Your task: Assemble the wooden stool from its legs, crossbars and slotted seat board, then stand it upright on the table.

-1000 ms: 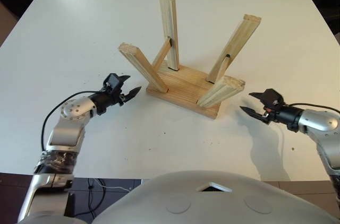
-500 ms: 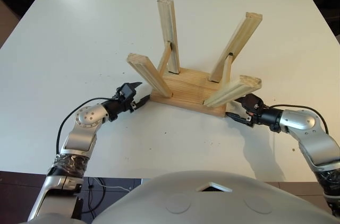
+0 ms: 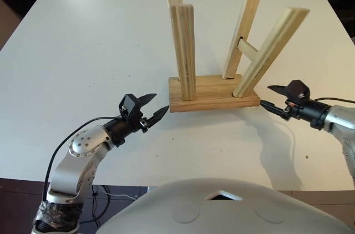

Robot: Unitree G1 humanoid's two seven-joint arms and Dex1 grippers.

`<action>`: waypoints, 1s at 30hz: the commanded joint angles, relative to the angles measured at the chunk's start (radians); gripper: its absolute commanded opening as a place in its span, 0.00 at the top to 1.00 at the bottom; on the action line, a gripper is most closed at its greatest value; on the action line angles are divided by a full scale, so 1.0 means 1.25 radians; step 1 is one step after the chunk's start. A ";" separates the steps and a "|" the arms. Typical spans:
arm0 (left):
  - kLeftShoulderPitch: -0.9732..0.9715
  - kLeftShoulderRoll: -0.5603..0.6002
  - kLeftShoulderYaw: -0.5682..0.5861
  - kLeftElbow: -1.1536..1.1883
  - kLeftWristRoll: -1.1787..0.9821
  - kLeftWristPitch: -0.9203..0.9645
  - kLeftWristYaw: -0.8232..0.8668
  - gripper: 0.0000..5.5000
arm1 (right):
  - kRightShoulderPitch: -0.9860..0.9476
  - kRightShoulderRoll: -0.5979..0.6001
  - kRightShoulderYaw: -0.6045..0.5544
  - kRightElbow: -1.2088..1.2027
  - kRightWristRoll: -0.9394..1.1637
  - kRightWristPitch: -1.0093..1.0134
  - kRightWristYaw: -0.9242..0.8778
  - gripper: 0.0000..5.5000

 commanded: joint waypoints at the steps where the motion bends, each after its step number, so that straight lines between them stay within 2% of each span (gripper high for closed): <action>1: -0.027 0.035 0.025 -0.118 -0.135 0.050 -0.060 0.44 | 0.040 -0.017 -0.014 -0.113 0.148 -0.032 0.147 0.46; 7: -0.090 0.104 0.102 -0.097 -0.181 0.085 -0.099 0.44 | 0.021 -0.024 -0.035 -0.150 0.207 -0.020 0.169 0.46; 20: -0.053 0.185 0.207 -0.097 -0.217 0.094 -0.210 0.44 | 0.048 -0.054 -0.063 -0.163 0.253 -0.023 0.225 0.46; 25: -0.035 0.198 0.187 -0.037 -0.138 0.052 -0.258 0.44 | 0.013 -0.062 -0.066 -0.059 0.244 -0.033 0.277 0.46; 30: -0.020 0.202 0.124 0.070 -0.030 -0.038 -0.309 0.44 | -0.016 -0.069 -0.021 0.019 0.212 -0.050 0.323 0.46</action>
